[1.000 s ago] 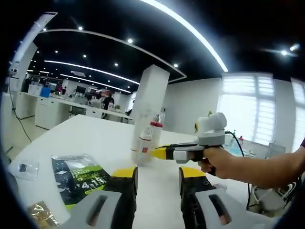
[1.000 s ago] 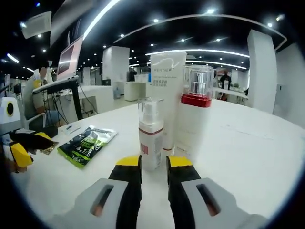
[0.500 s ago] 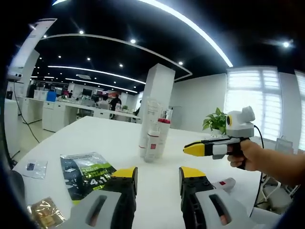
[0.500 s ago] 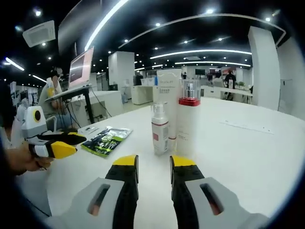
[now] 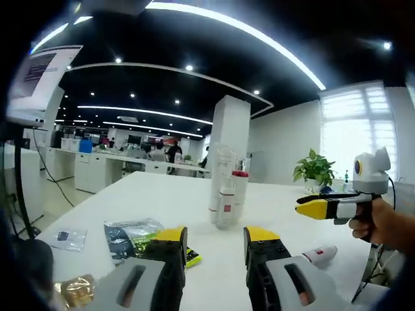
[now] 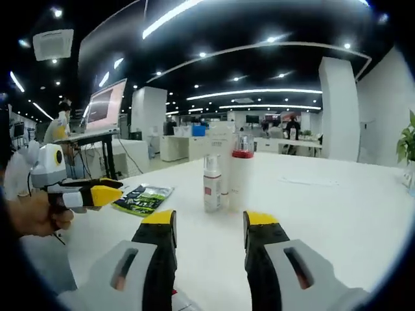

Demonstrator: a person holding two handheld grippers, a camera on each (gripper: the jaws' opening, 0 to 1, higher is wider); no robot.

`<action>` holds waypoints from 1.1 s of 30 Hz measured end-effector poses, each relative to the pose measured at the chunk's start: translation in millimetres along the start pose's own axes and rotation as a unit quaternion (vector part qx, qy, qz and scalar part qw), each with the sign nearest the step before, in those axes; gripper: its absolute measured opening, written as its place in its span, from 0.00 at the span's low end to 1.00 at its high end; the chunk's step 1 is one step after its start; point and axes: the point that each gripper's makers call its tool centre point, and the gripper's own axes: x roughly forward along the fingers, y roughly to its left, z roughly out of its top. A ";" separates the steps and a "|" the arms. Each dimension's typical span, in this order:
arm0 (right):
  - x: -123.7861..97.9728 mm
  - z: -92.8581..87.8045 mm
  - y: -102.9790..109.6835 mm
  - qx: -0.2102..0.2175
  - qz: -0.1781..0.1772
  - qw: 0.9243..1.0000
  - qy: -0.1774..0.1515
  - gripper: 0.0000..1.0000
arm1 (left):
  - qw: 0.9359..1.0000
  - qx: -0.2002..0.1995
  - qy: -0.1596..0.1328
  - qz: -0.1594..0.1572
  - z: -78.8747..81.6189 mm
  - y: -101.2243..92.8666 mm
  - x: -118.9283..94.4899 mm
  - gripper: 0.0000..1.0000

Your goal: Arrange the skincare products in the storage area until every visible bottle or jar stands upright without overlapping.

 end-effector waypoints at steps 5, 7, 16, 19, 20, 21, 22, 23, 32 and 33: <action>-14.4 -0.5 -15.1 0.046 -0.088 0.995 -0.024 0.48 | 0.999 0.005 -0.022 0.039 7.1 10.2 -6.8 0.35; -16.8 -0.9 -7.3 0.044 -0.074 0.996 -0.021 0.50 | 0.998 0.006 -0.027 0.047 7.6 11.6 -9.3 0.35; -28.0 -37.3 15.0 0.056 0.012 0.997 0.052 0.44 | 0.997 0.008 -0.027 0.069 -0.6 9.7 -11.6 0.35; -29.3 -47.5 17.3 0.037 0.027 0.996 0.072 0.48 | 0.998 0.009 -0.022 0.063 -3.9 4.2 -11.0 0.35; -31.3 -52.6 14.2 0.030 0.025 0.995 0.086 0.48 | 0.998 0.011 -0.023 0.063 -4.0 3.6 -11.6 0.35; -33.8 -52.8 14.3 0.031 0.023 0.996 0.085 0.48 | 0.998 0.010 -0.023 0.061 -4.2 3.5 -12.3 0.35; -35.6 -53.5 12.6 0.030 0.022 0.996 0.087 0.48 | 0.998 0.008 -0.022 0.061 -4.8 3.4 -12.8 0.35; -36.6 -53.6 11.7 0.033 0.023 0.995 0.088 0.46 | 0.998 0.007 -0.022 0.062 -5.5 3.8 -13.0 0.35; -39.3 -58.9 34.9 0.042 0.058 0.992 0.107 0.42 | 0.998 0.004 -0.020 0.060 -6.8 2.7 -14.3 0.35; -40.9 -58.7 39.3 0.041 0.064 0.991 0.109 0.42 | 0.998 0.005 -0.020 0.061 -7.1 2.8 -14.6 0.35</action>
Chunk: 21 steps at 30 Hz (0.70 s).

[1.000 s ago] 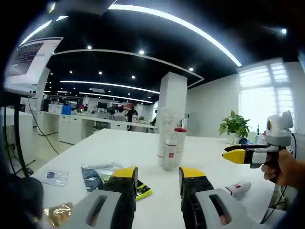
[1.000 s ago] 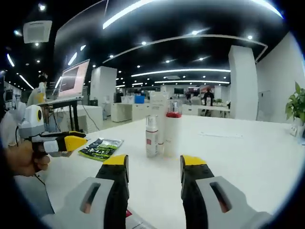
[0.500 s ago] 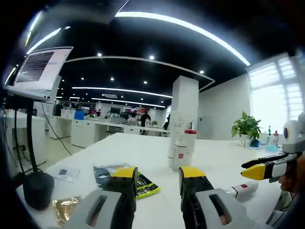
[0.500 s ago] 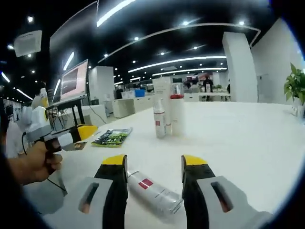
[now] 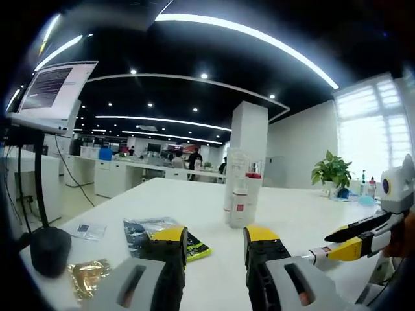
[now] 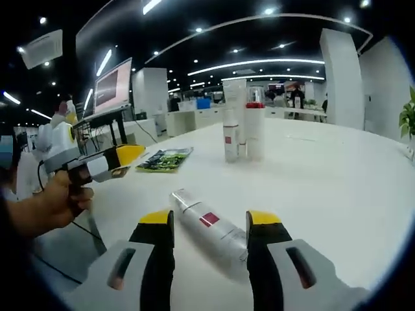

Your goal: Arrange the skincare products in the storage area until every visible bottle or jar stands upright without overlapping.

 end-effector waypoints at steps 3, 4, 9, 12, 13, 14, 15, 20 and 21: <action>0.1 -1.0 7.5 -0.003 0.011 1.000 0.007 0.40 | 1.000 -0.002 0.001 0.001 -0.8 0.6 -0.9 0.35; 0.2 -0.9 8.8 -0.007 0.013 1.000 0.007 0.40 | 1.000 -0.001 0.001 0.002 -1.1 1.0 -1.2 0.35; 0.3 -3.8 15.6 -0.003 0.026 0.999 0.020 0.39 | 1.000 -0.004 0.002 0.003 -2.9 2.6 -3.1 0.35; -1.0 -5.1 20.6 -0.003 0.036 0.999 0.026 0.32 | 1.000 -0.006 0.002 0.004 -3.4 2.9 -3.3 0.35; -1.5 -5.3 21.6 -0.005 0.037 0.999 0.027 0.32 | 1.000 -0.006 0.002 0.003 -3.7 2.9 -3.4 0.35; -1.8 -5.7 20.3 -0.021 0.029 0.999 0.031 0.34 | 1.000 -0.005 0.003 0.004 -4.0 2.9 -3.4 0.34; -1.7 -7.1 16.6 -0.042 0.016 0.998 0.038 0.37 | 1.000 -0.006 0.003 0.003 -4.2 2.5 -3.5 0.34; 6.0 -6.7 22.5 -0.066 0.021 0.996 0.057 0.38 | 1.000 -0.007 0.003 0.002 -4.7 1.2 -3.9 0.34; 7.6 -6.5 22.3 -0.070 0.021 0.996 0.060 0.38 | 1.000 -0.007 0.004 0.001 -5.0 0.8 -3.9 0.34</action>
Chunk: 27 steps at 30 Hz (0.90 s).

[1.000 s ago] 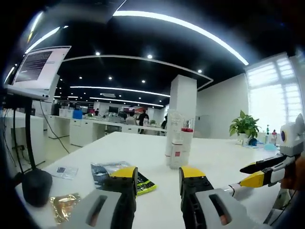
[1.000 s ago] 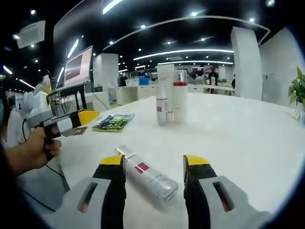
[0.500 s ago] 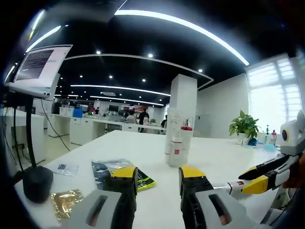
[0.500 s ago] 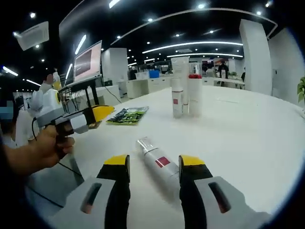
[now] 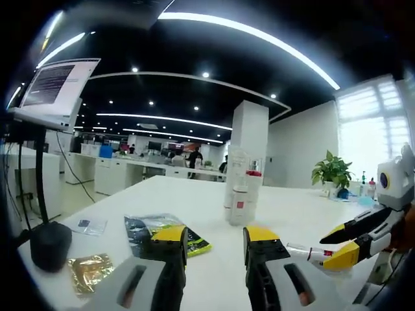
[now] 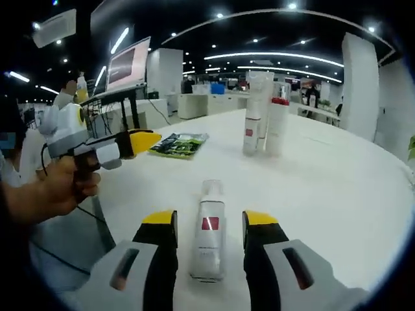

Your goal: Arrange the skincare products in the storage area until every visible bottle or jar stands upright without overlapping.

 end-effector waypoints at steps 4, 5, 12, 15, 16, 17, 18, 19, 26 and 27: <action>7.4 0.3 2.1 -0.007 0.004 1.000 0.014 0.36 | 1.000 -0.001 0.002 0.000 -1.6 -1.2 -1.4 0.34; 10.3 -0.8 4.4 -0.001 0.011 1.000 0.022 0.35 | 1.000 -0.001 0.003 -0.001 -2.5 -1.8 -1.8 0.34; 25.2 -8.7 4.4 -0.034 0.003 0.997 0.062 0.27 | 1.000 0.000 0.008 -0.004 -7.0 -4.9 -3.8 0.34; 27.9 -8.1 2.4 -0.062 -0.010 0.996 0.065 0.21 | 1.000 0.003 0.012 -0.005 -9.4 -5.8 -5.4 0.34; 30.4 -10.0 2.7 -0.056 -0.004 0.996 0.066 0.21 | 1.000 0.002 0.014 -0.005 -10.0 -5.9 -5.7 0.34; 31.4 -10.0 1.4 -0.057 -0.003 0.996 0.066 0.21 | 1.000 0.002 0.014 -0.005 -10.0 -5.8 -5.8 0.34; 32.7 -9.2 3.0 -0.065 0.002 0.996 0.064 0.21 | 1.000 0.001 0.013 -0.003 -9.3 -5.0 -6.5 0.34; 33.1 -8.5 3.8 -0.072 0.003 0.995 0.062 0.20 | 1.000 0.001 0.013 -0.002 -8.6 -4.5 -7.0 0.34; 39.0 8.6 13.2 -0.071 0.021 0.997 0.024 0.20 | 1.000 -0.010 0.010 0.006 -6.2 3.2 -12.7 0.34; 39.7 11.7 14.0 -0.068 0.023 0.997 0.019 0.20 | 1.000 -0.011 0.010 0.007 -6.2 4.2 -13.4 0.34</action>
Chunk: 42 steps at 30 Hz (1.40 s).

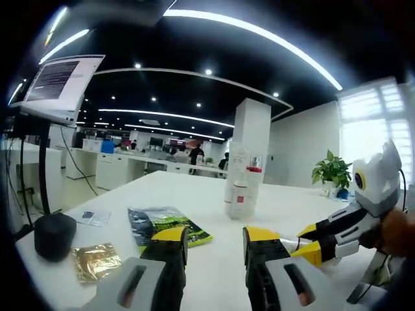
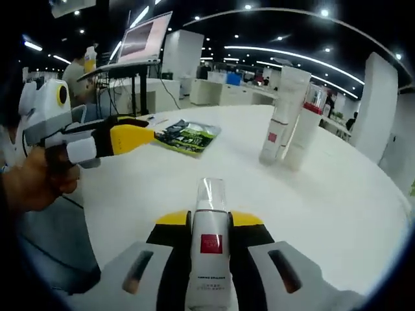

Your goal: Arrange the skincare products in the storage area until every visible bottle or jar stands upright without overlapping.

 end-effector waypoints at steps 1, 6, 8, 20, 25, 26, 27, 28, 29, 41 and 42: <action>0.8 7.2 0.2 0.000 -0.001 1.000 -0.015 0.20 | 1.000 0.000 0.000 0.000 0.0 0.4 -0.3 0.34; 2.0 30.8 4.3 0.006 0.000 0.998 -0.060 0.20 | 1.000 -0.021 0.009 0.000 -0.6 5.0 -2.7 0.35; 2.3 38.2 4.9 0.009 -0.002 0.997 -0.077 0.20 | 1.000 -0.026 0.011 -0.001 -0.9 4.3 -3.0 0.35; 10.2 53.4 15.7 0.003 0.013 0.994 -0.110 0.20 | 0.998 -0.052 0.013 -0.013 1.1 -6.3 -2.8 0.36; 11.2 58.1 18.2 0.004 0.017 0.993 -0.120 0.20 | 0.997 -0.071 0.018 -0.019 -1.3 -8.4 -4.7 0.41; 11.3 59.4 18.8 0.003 0.016 0.992 -0.123 0.20 | 0.996 -0.084 0.015 -0.020 -0.5 -8.2 -5.2 0.42; 11.4 61.3 19.8 0.001 0.016 0.992 -0.127 0.20 | 0.996 -0.090 0.014 -0.021 -0.3 -8.1 -5.3 0.43; 11.5 62.4 20.9 0.000 0.017 0.992 -0.128 0.20 | 0.995 -0.093 0.015 -0.022 -0.1 -7.5 -5.2 0.43; 11.5 64.4 22.3 -0.002 0.018 0.991 -0.131 0.20 | 0.995 -0.096 0.016 -0.023 0.1 -7.2 -4.8 0.43; 12.3 71.9 36.2 -0.024 0.030 0.988 -0.148 0.20 | 0.988 -0.142 0.016 -0.057 4.6 -18.1 -4.7 0.43; 12.5 71.3 37.7 -0.025 0.035 0.988 -0.148 0.20 | 0.987 -0.146 0.016 -0.059 4.6 -18.4 -5.2 0.43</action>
